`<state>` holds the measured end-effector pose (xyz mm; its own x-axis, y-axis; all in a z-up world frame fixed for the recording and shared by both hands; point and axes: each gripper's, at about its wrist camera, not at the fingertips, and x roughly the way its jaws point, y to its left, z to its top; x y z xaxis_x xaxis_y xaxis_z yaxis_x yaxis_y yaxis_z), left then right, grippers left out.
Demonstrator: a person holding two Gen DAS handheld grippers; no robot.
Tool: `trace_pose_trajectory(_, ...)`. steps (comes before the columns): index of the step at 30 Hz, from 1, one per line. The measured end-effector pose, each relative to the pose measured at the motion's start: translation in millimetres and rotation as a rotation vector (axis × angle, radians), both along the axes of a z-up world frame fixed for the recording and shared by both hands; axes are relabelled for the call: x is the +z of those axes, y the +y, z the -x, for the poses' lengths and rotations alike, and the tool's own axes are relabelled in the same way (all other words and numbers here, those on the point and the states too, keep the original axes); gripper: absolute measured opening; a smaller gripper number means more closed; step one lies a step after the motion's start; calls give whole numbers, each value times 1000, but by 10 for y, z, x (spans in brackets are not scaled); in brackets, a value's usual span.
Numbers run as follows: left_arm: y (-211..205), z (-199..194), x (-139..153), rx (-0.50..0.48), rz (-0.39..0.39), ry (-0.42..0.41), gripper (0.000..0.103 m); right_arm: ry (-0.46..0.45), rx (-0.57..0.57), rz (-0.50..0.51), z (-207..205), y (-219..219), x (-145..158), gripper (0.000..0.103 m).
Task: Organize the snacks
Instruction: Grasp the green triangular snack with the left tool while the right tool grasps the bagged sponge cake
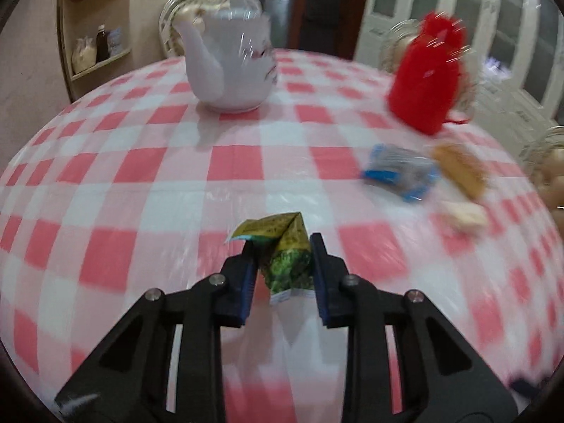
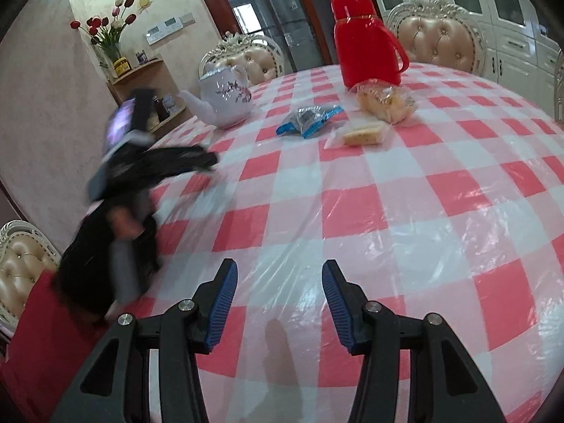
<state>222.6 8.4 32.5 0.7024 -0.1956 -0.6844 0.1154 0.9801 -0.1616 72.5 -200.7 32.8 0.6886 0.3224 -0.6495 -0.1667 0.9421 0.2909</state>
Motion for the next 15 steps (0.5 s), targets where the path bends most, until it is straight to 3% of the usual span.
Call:
trace_pose_trajectory(4, 199, 714, 139, -1, 75, -41, 32, -19, 34, 12, -159, -14, 26, 51)
trace_pose_trajectory(8, 418, 1247, 103, 52, 199, -13, 32, -63, 135, 74, -669, -87, 147, 51)
trace_pose_trajectory(15, 220, 1349, 137, -6, 135, -39, 32, 11, 210, 136, -1963, -209, 116, 51)
